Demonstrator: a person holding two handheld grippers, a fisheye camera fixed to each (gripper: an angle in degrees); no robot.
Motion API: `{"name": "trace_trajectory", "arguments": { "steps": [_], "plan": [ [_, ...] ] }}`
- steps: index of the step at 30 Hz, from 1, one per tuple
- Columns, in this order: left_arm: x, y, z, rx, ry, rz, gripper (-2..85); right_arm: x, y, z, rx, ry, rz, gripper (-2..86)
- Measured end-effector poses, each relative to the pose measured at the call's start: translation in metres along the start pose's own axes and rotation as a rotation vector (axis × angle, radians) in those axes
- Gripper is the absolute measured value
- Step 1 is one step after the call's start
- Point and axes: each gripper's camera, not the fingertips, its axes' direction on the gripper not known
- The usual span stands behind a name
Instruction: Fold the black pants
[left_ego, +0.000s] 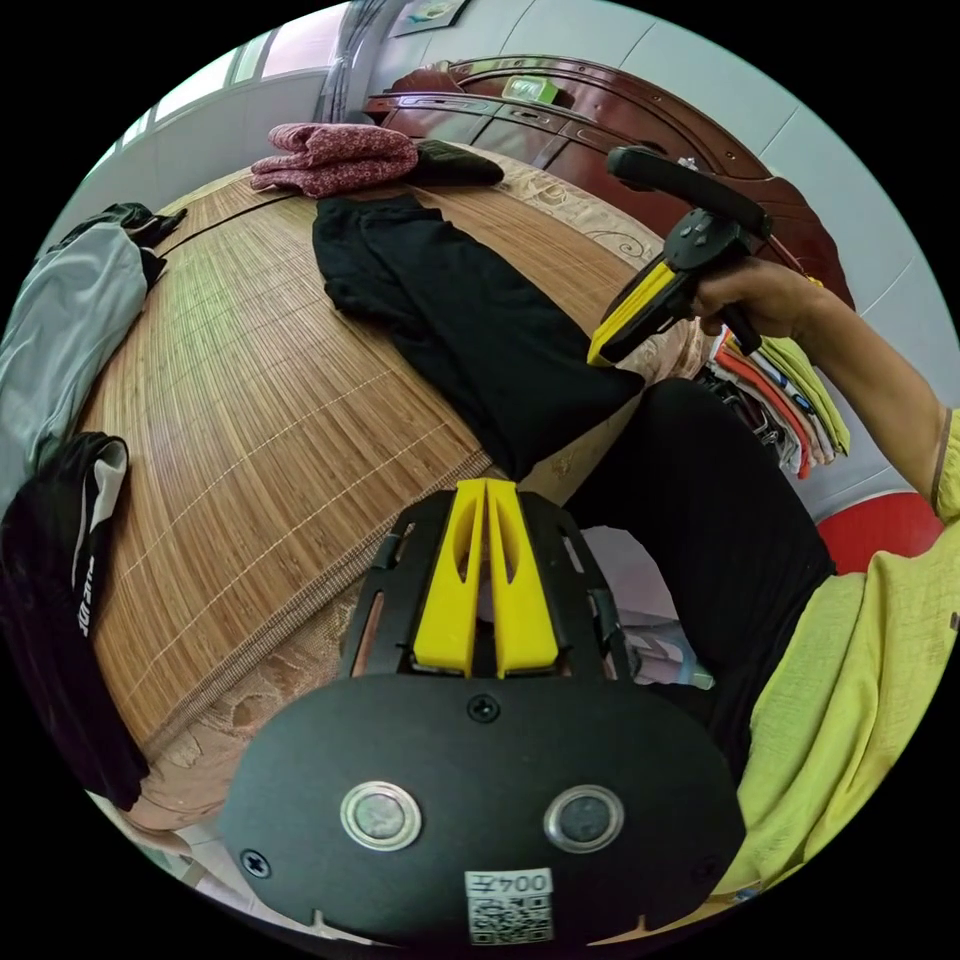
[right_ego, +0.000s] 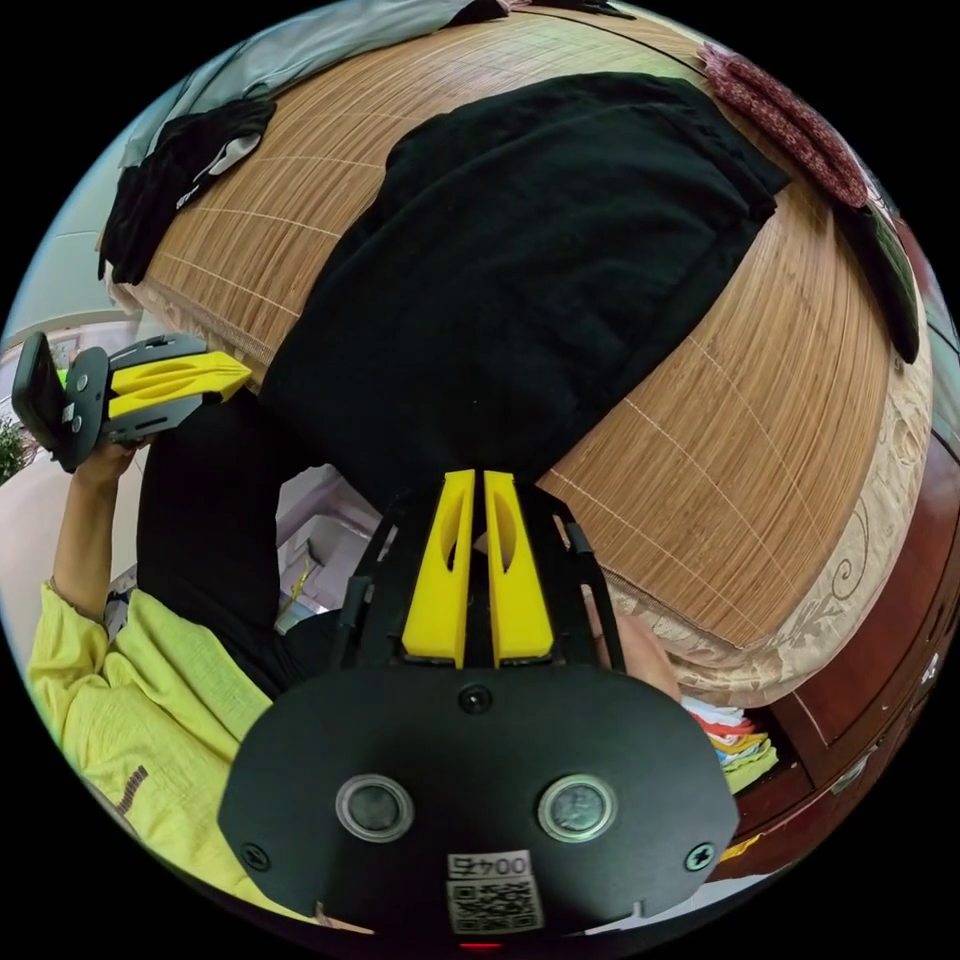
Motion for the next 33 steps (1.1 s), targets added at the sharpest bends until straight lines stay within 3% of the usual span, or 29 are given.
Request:
{"name": "trace_trajectory", "arguments": {
  "steps": [6,12,23,26,33],
  "plan": [
    [0.019,-0.001,0.003,0.007,0.014,0.059,3.2,0.006,0.007,0.001,0.019,-0.019,0.002,3.3],
    [0.048,-0.004,0.014,-0.038,-0.042,0.192,11.7,0.009,0.017,0.003,0.031,-0.009,-0.019,3.2],
    [0.064,-0.022,0.024,-0.039,-0.079,0.201,8.7,0.019,0.045,0.011,0.038,-0.014,-0.023,3.3],
    [0.073,-0.026,0.025,-0.044,-0.168,0.234,5.5,0.026,0.055,0.014,0.037,-0.043,-0.027,3.1],
    [0.055,-0.023,0.014,-0.008,-0.065,0.136,5.3,0.036,0.085,0.022,0.049,-0.067,-0.035,2.9]
  ]
}}
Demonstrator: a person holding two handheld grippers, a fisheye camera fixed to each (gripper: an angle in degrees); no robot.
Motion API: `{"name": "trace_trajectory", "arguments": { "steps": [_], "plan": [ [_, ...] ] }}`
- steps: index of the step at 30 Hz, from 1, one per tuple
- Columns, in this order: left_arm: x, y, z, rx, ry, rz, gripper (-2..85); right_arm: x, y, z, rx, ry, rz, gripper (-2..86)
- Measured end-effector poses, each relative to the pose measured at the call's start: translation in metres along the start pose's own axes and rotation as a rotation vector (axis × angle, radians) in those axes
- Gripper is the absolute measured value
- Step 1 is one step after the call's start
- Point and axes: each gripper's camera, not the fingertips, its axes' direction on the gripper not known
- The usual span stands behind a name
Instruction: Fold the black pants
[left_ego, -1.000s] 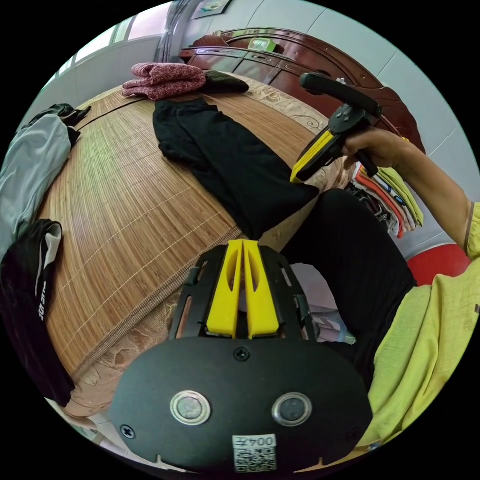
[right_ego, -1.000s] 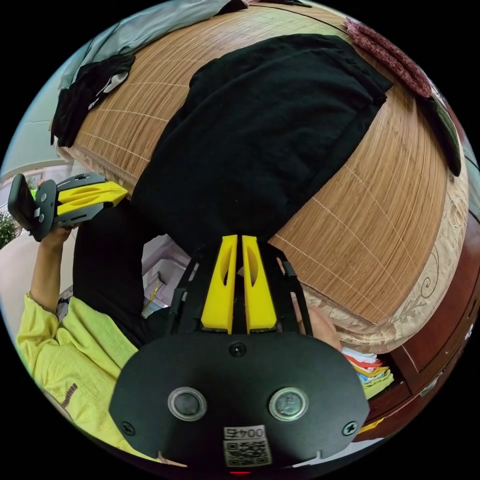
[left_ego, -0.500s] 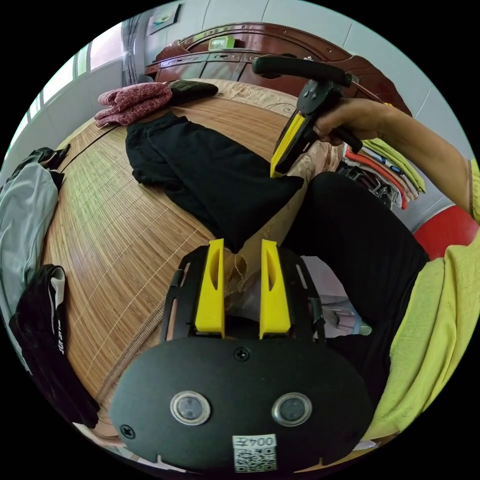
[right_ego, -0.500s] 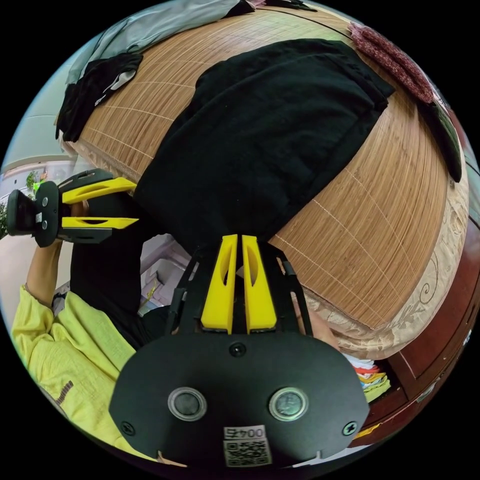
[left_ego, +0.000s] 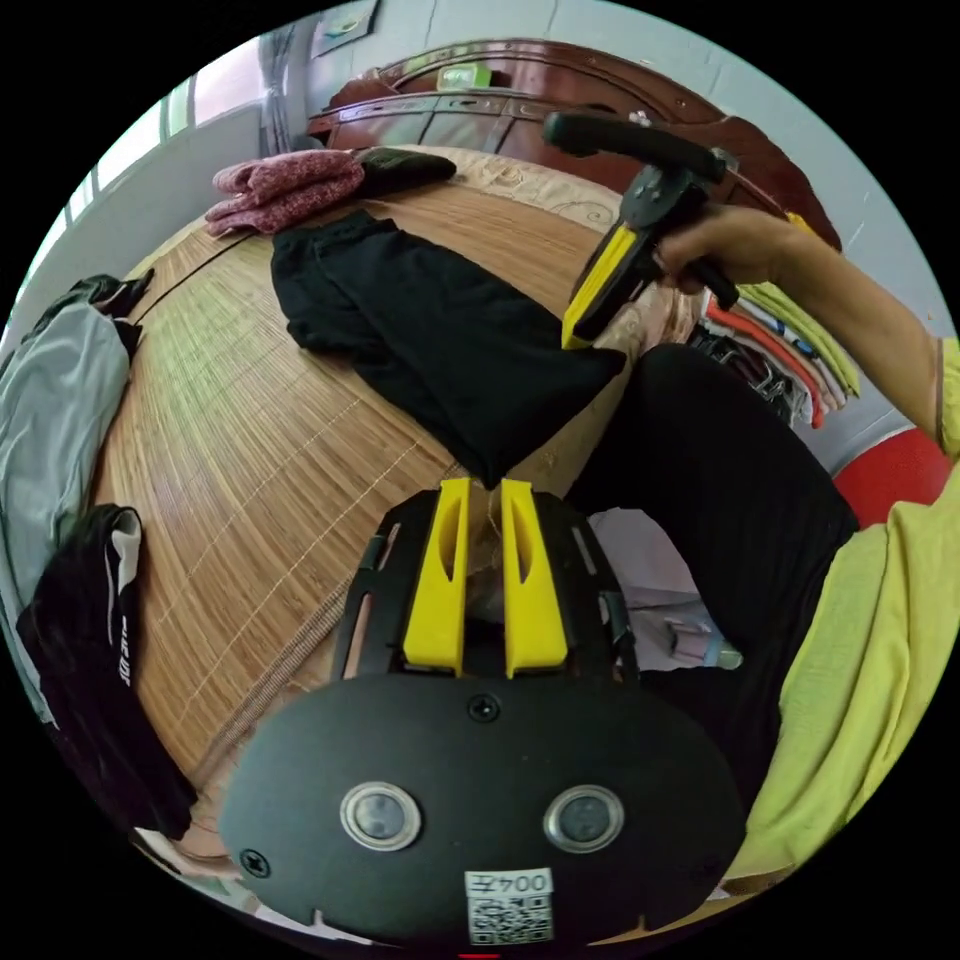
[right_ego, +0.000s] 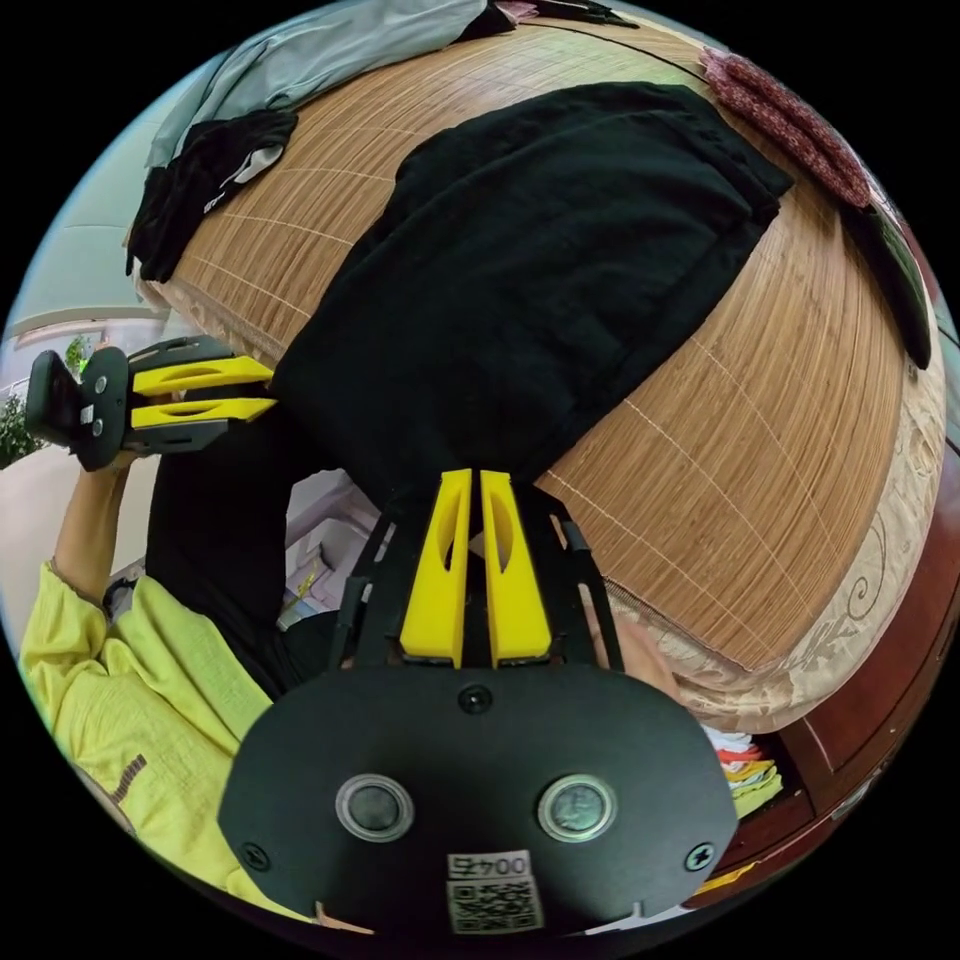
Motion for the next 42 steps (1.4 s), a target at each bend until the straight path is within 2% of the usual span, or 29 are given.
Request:
{"name": "trace_trajectory", "arguments": {
  "steps": [2,4,10,12,17,19,25,32,35,37,42],
  "plan": [
    [-0.009,-0.005,-0.020,0.111,0.044,-0.054,5.7,0.003,0.007,0.002,-0.006,-0.015,0.009,2.9],
    [-0.011,-0.018,-0.026,0.136,0.030,-0.056,5.5,0.005,0.018,0.004,-0.007,-0.012,0.013,2.6],
    [-0.006,-0.067,0.031,-0.079,-0.018,0.015,3.0,0.006,0.054,0.012,0.033,0.017,-0.003,2.4],
    [-0.009,-0.069,0.036,-0.064,-0.001,0.002,2.5,0.010,0.067,0.014,0.060,-0.009,-0.002,2.0],
    [-0.023,-0.065,0.035,-0.035,0.051,-0.051,1.8,0.032,0.117,0.018,0.210,-0.170,-0.007,0.6],
    [-0.027,-0.065,0.035,-0.035,0.058,-0.058,1.7,0.042,0.152,0.019,0.324,-0.249,-0.005,0.9],
    [-0.034,-0.069,0.040,-0.031,0.079,-0.085,1.4,0.032,0.225,0.034,0.494,-0.287,-0.069,5.9],
    [-0.036,-0.077,0.042,-0.047,0.053,-0.073,1.3,0.009,0.254,0.054,0.458,-0.171,-0.078,6.0],
    [-0.039,-0.078,0.043,-0.044,0.055,-0.080,1.4,0.002,0.262,0.056,0.471,-0.128,-0.066,3.5],
    [-0.041,-0.077,0.043,-0.039,0.061,-0.084,1.5,-0.002,0.268,0.063,0.406,-0.096,-0.071,2.2],
    [-0.049,-0.075,0.043,-0.016,0.096,-0.119,2.1,-0.005,0.286,0.073,0.376,-0.111,-0.033,2.1]
  ]
}}
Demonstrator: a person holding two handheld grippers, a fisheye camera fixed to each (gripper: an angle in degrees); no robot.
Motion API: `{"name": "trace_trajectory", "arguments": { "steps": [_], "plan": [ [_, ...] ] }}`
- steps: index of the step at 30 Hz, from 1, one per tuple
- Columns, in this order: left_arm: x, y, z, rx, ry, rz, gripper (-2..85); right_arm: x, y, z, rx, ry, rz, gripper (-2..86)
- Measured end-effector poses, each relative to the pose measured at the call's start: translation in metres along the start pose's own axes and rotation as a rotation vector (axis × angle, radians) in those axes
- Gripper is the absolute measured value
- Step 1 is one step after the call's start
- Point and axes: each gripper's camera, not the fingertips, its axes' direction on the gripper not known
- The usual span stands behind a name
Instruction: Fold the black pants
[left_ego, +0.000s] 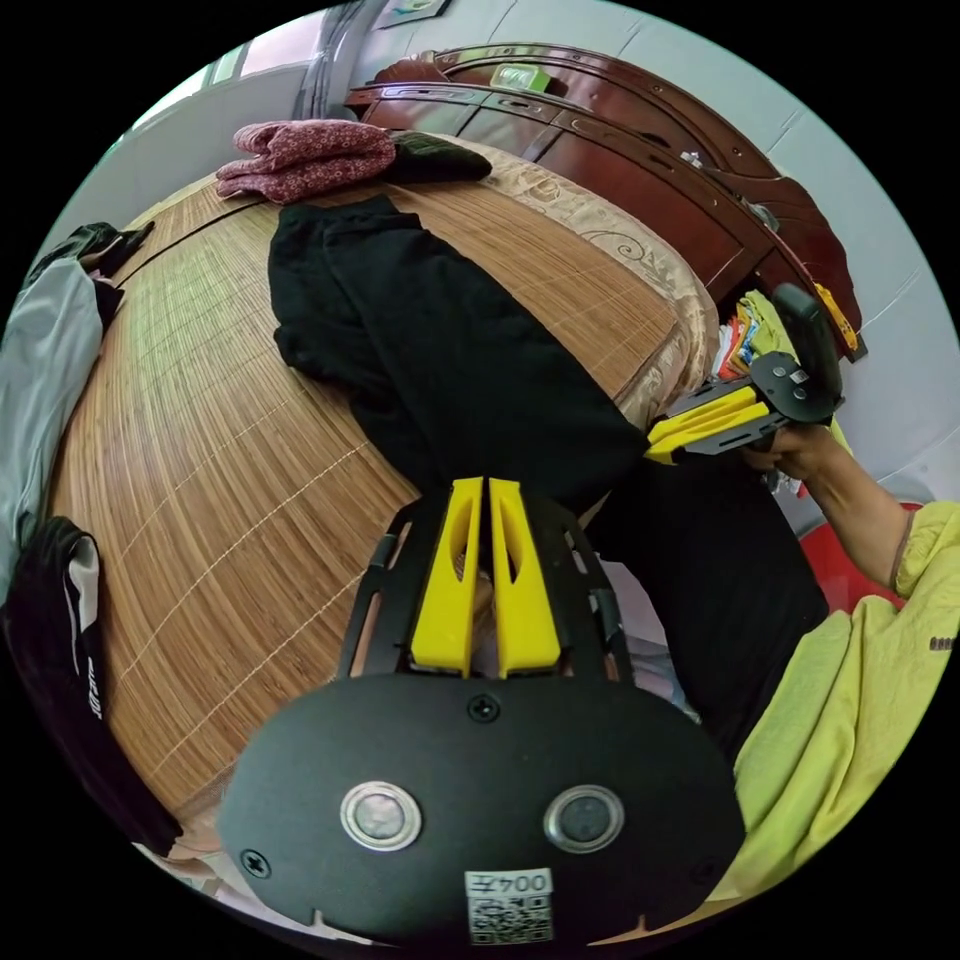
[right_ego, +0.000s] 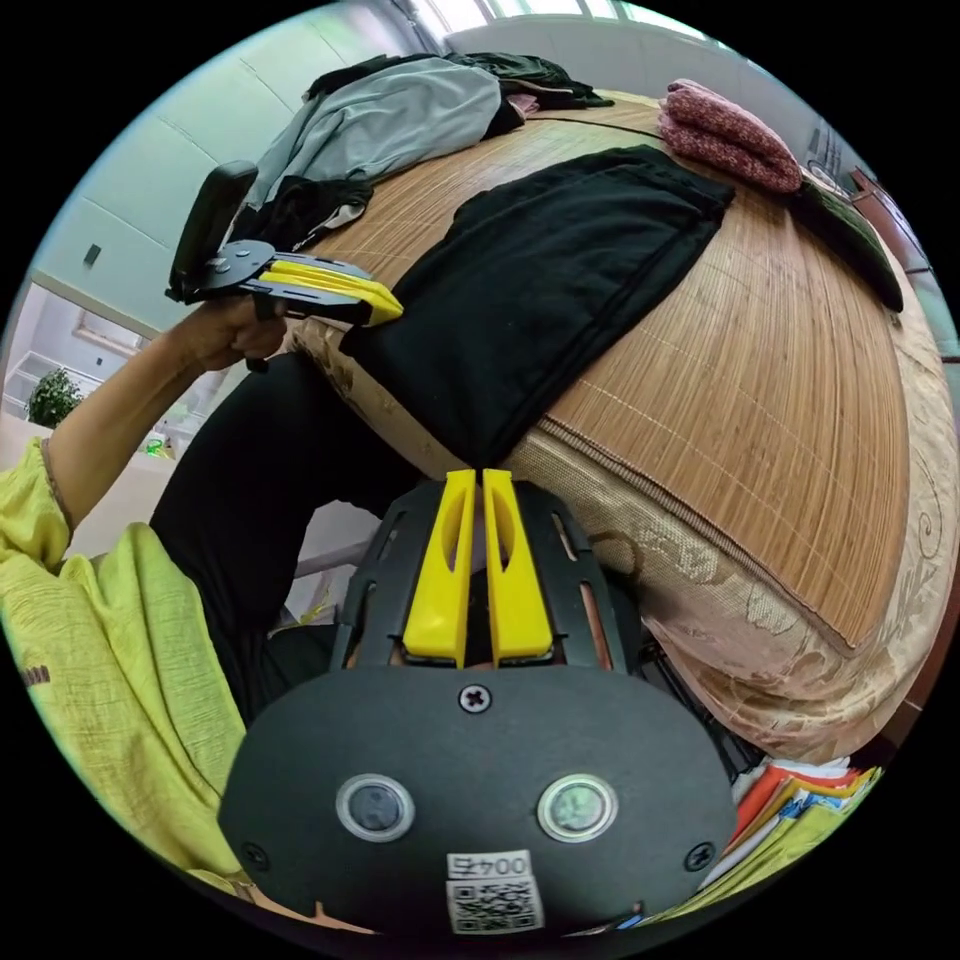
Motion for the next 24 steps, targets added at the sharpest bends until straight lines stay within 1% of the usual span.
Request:
{"name": "trace_trajectory", "arguments": {
  "steps": [5,7,12,15,17,19,24],
  "plan": [
    [-0.007,0.018,-0.027,0.047,-0.070,0.024,3.5,-0.002,0.023,-0.012,0.047,0.001,0.071,3.9],
    [-0.007,0.028,-0.033,0.057,-0.061,0.050,4.2,-0.004,0.032,-0.017,0.130,-0.025,0.115,5.2],
    [0.010,0.045,-0.032,0.094,-0.066,0.114,7.6,-0.021,0.035,-0.019,0.232,-0.022,0.134,7.3],
    [0.014,0.043,-0.015,0.054,-0.069,0.116,7.8,-0.033,0.030,-0.012,0.213,0.019,0.122,6.7],
    [0.016,0.040,0.000,0.004,-0.115,0.114,5.4,-0.037,0.027,-0.007,0.192,0.048,0.115,5.6],
    [0.016,0.039,0.003,-0.005,-0.160,0.103,3.5,-0.042,0.026,0.005,0.117,0.121,0.098,4.4],
    [0.006,0.042,-0.002,-0.003,-0.112,0.083,1.3,-0.046,0.034,0.011,0.115,0.118,0.082,4.2]
  ]
}}
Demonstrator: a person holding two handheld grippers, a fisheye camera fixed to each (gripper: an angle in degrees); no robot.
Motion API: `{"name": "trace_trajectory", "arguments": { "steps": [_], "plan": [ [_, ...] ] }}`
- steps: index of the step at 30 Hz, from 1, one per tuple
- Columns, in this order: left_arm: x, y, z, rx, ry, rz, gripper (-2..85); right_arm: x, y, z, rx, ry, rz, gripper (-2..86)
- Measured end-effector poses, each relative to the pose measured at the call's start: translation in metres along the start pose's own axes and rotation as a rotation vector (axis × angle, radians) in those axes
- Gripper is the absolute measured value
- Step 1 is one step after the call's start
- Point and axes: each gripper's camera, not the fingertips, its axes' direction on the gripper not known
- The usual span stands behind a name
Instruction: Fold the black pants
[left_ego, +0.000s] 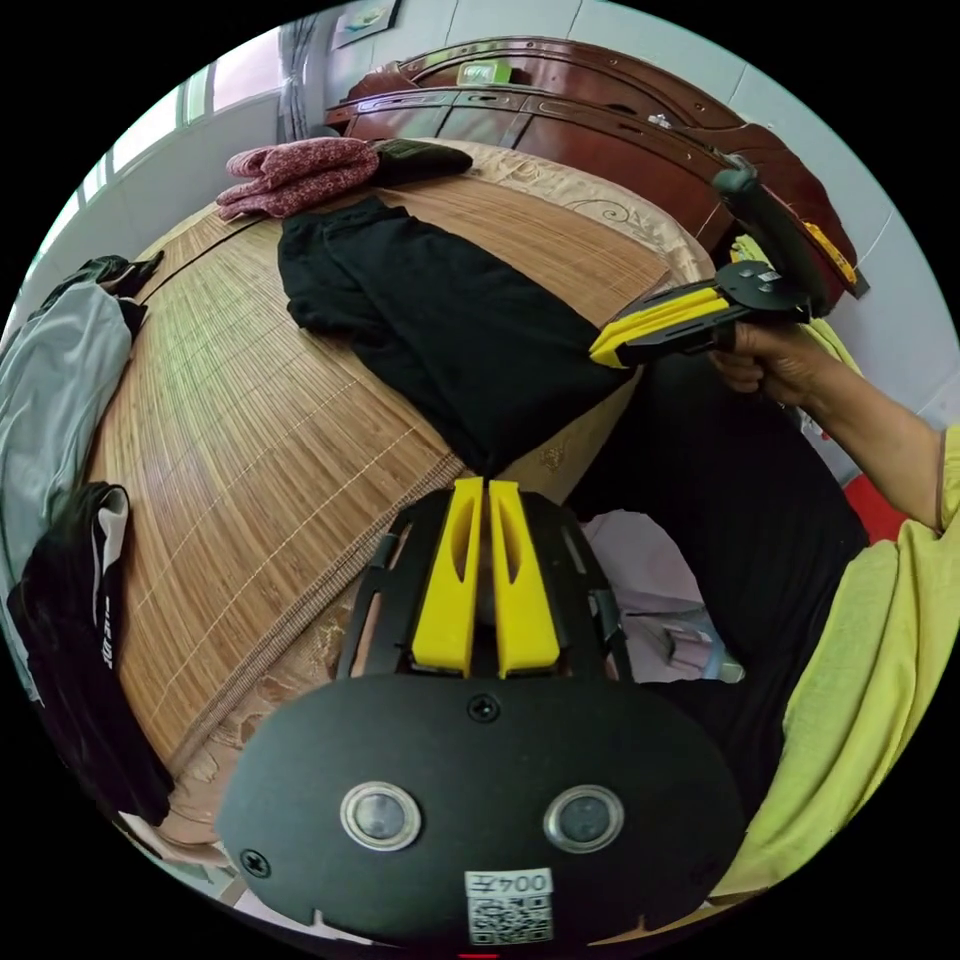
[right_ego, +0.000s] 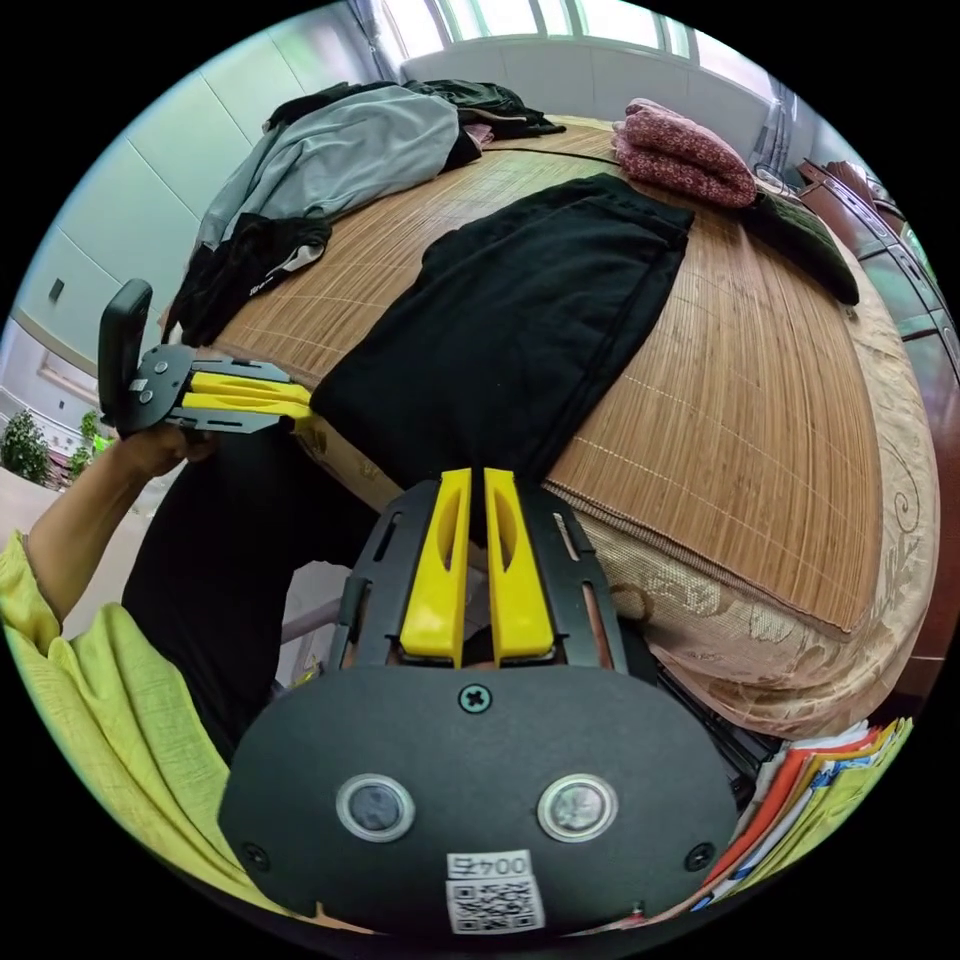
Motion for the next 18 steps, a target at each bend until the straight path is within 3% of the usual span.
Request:
{"name": "trace_trajectory", "arguments": {
  "steps": [6,11,18],
  "plan": [
    [-0.021,-0.007,-0.024,0.079,0.016,-0.062,0.4,-0.005,0.008,0.002,0.005,-0.008,-0.014,4.5],
    [-0.044,-0.064,-0.026,0.139,-0.028,-0.100,0.2,-0.013,0.012,0.005,-0.001,0.047,-0.027,4.4],
    [-0.078,-0.117,0.028,-0.061,-0.170,-0.203,0.1,-0.012,0.021,0.009,0.009,0.059,-0.028,4.5]
  ]
}}
